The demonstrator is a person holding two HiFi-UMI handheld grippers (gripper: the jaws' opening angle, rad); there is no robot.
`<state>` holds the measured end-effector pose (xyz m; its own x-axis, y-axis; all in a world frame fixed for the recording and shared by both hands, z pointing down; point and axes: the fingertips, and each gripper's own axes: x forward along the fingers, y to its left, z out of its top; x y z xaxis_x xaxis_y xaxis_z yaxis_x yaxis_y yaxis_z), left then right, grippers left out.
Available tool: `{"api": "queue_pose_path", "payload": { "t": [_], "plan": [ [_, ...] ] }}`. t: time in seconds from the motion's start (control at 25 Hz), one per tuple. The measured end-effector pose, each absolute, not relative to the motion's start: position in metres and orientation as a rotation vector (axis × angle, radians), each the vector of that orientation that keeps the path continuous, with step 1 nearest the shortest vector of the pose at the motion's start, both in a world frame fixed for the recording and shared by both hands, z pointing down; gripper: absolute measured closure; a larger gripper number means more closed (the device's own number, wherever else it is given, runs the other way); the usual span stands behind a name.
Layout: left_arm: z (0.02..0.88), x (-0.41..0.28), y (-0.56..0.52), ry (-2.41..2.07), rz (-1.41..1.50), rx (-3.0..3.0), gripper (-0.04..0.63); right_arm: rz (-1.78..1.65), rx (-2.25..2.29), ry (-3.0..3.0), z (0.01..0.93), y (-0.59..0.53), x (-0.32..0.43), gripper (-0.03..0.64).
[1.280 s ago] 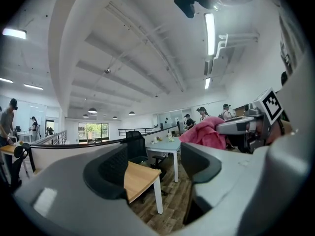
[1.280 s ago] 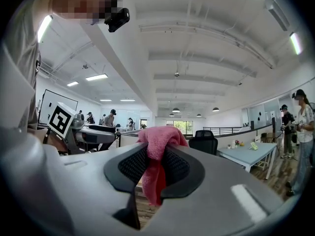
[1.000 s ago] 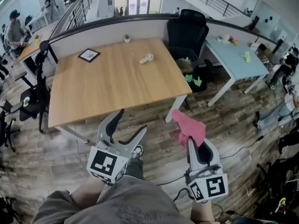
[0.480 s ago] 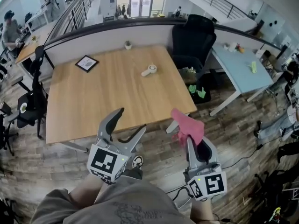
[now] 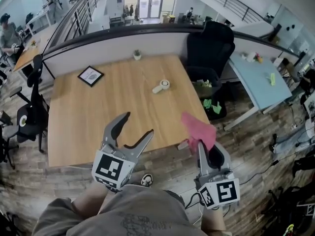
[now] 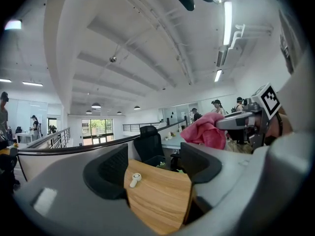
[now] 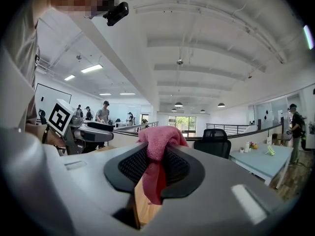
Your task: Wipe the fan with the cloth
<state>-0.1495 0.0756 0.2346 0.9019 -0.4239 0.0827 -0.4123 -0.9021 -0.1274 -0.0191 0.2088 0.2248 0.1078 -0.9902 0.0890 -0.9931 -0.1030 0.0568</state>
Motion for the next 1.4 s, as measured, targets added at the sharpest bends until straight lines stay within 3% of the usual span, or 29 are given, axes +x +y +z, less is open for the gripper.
{"api": "queue_pose_path", "payload": {
  "t": [0.68, 1.4],
  "plan": [
    [0.260, -0.099, 0.006, 0.701, -0.244, -2.955, 0.261, 0.095, 2.218, -2.062, 0.249, 0.127, 0.042, 0.535],
    [0.267, 0.022, -0.077, 1.029, -0.346, -2.895, 0.264, 0.149, 1.932, -2.333, 0.261, -0.010, 0.185, 0.535]
  ]
}}
